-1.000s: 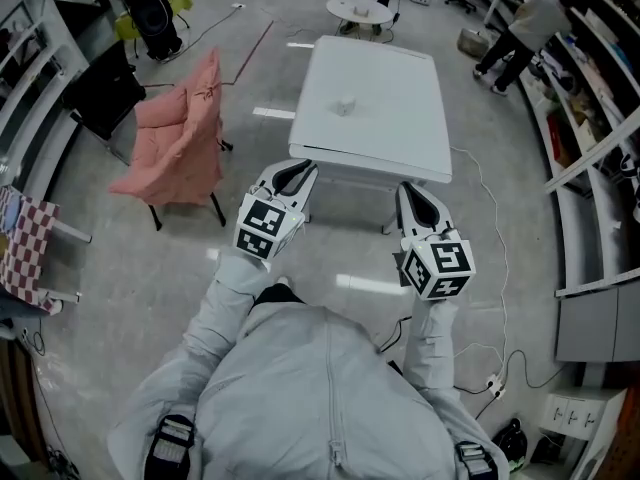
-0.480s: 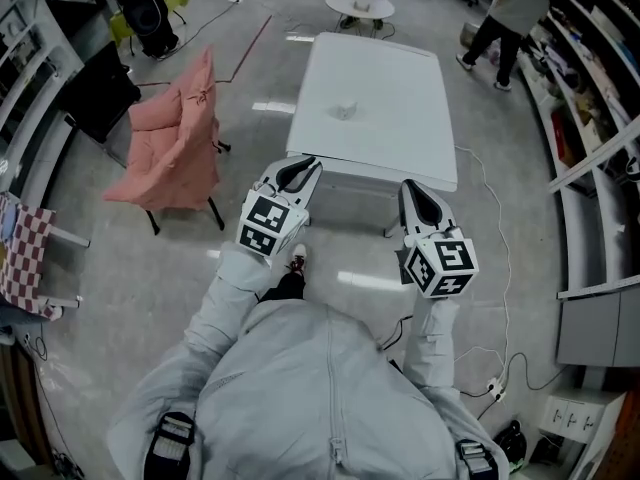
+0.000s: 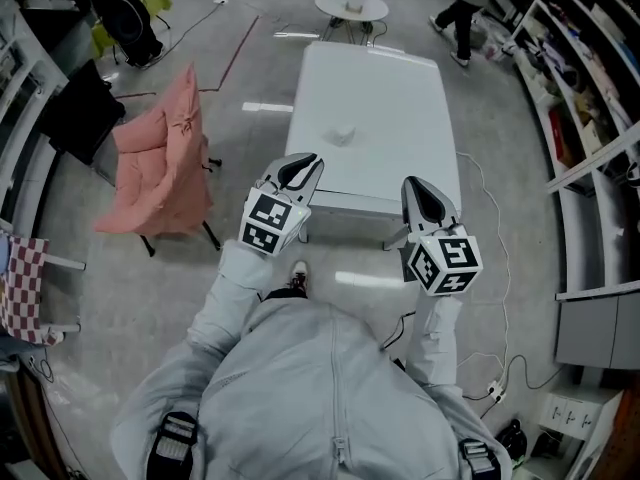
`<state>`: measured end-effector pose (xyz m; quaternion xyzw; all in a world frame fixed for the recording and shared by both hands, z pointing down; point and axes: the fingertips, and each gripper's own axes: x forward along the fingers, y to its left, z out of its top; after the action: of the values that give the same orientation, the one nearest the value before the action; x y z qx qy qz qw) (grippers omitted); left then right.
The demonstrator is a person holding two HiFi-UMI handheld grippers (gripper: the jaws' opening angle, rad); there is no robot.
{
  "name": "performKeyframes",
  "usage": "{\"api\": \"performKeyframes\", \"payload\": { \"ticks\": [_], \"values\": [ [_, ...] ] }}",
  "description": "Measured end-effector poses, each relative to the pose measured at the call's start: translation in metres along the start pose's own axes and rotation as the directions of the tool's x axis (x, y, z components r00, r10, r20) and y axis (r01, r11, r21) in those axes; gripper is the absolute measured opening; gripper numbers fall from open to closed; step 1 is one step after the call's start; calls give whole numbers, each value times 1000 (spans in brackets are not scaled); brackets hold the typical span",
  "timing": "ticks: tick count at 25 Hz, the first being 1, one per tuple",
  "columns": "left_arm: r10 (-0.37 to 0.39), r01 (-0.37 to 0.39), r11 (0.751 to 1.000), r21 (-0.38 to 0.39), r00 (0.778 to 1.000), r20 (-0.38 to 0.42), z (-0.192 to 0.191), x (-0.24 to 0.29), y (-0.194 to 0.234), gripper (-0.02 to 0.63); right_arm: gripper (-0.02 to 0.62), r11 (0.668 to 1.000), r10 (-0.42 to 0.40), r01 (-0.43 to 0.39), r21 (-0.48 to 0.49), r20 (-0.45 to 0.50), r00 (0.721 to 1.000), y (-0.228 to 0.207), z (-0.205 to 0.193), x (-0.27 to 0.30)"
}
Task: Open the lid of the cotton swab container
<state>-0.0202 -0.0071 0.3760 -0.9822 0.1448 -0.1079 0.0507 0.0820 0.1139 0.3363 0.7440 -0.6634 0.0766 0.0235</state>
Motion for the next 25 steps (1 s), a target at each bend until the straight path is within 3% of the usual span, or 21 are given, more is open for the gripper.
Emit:
{"api": "performKeyframes", "payload": {
  "ticks": [8, 25],
  "values": [
    [-31, 30, 999, -21, 999, -28, -4, 52, 54, 54, 35, 999, -26, 26, 18, -41, 999, -25, 6, 69],
    [-96, 87, 992, -86, 990, -101, -45, 133, 116, 54, 35, 998, -39, 47, 53, -134, 990, -60, -16, 167]
  ]
}}
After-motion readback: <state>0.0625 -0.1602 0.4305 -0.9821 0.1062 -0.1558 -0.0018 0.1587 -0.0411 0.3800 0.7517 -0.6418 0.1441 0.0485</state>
